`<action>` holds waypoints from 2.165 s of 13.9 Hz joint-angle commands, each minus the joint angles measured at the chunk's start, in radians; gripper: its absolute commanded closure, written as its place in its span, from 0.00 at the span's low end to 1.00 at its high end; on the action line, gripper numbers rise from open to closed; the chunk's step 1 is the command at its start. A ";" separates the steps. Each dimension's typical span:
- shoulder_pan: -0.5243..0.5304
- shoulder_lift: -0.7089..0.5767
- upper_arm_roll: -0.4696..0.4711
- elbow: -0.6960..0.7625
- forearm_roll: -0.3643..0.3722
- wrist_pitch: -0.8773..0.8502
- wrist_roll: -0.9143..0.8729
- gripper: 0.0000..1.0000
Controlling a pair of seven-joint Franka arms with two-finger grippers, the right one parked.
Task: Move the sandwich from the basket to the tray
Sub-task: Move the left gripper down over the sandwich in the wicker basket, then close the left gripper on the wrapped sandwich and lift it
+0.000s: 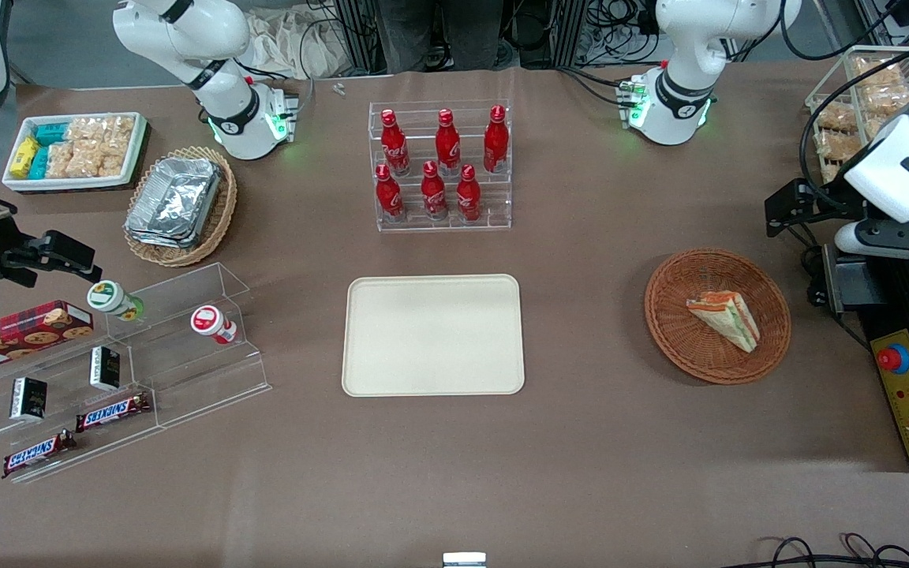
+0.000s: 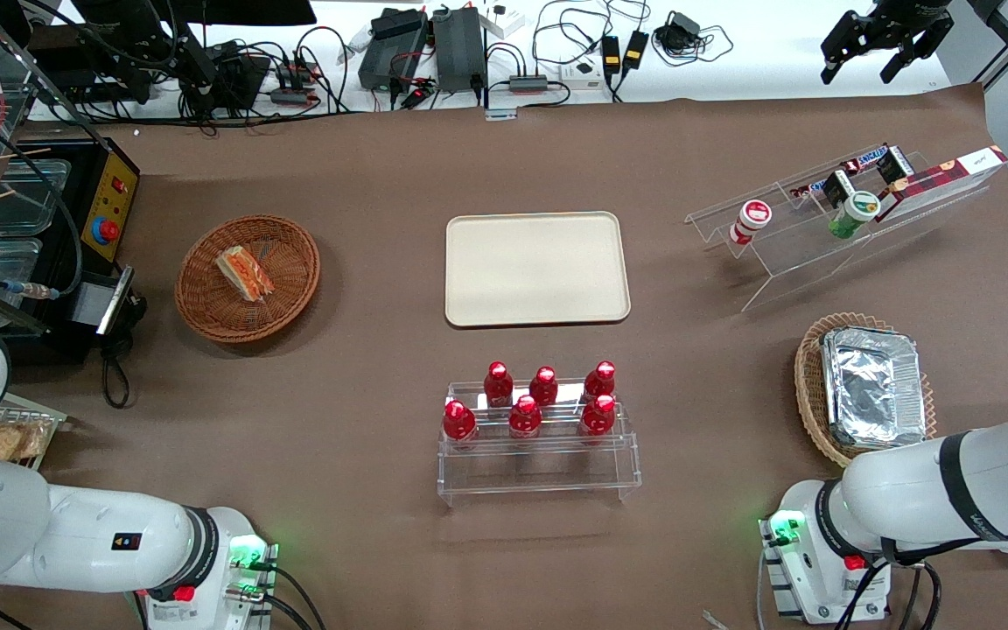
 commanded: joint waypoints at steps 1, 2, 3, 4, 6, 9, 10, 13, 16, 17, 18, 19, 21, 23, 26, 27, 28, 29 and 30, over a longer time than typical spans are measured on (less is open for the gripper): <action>-0.013 0.020 0.014 0.043 0.008 -0.040 -0.012 0.00; -0.013 0.022 0.014 0.043 0.003 -0.040 -0.023 0.00; -0.008 0.023 0.015 0.042 0.006 -0.040 -0.031 0.00; -0.002 0.025 0.021 0.032 0.009 -0.040 -0.044 0.00; 0.004 0.038 0.057 0.017 0.000 -0.091 -0.074 0.00; 0.026 0.060 0.058 -0.020 0.000 -0.080 -0.243 0.00; 0.029 0.074 0.058 -0.035 0.000 -0.067 -0.297 0.00; 0.058 0.085 0.063 -0.164 0.009 0.030 -0.408 0.00; 0.076 0.086 0.064 -0.352 0.011 0.218 -0.538 0.00; 0.076 0.095 0.064 -0.410 0.011 0.296 -0.608 0.00; 0.076 0.112 0.064 -0.460 0.011 0.362 -0.679 0.00; 0.075 0.138 0.063 -0.497 0.012 0.416 -0.743 0.00; 0.070 0.173 0.061 -0.544 0.012 0.495 -0.853 0.00; 0.070 0.187 0.063 -0.607 0.012 0.591 -0.861 0.00; 0.075 0.232 0.064 -0.669 0.011 0.720 -0.877 0.00; 0.073 0.253 0.063 -0.676 0.012 0.766 -0.905 0.00; 0.072 0.284 0.063 -0.676 0.012 0.798 -0.919 0.00; 0.070 0.302 0.063 -0.673 0.012 0.817 -0.919 0.01; 0.070 0.310 0.063 -0.669 0.011 0.828 -0.928 0.20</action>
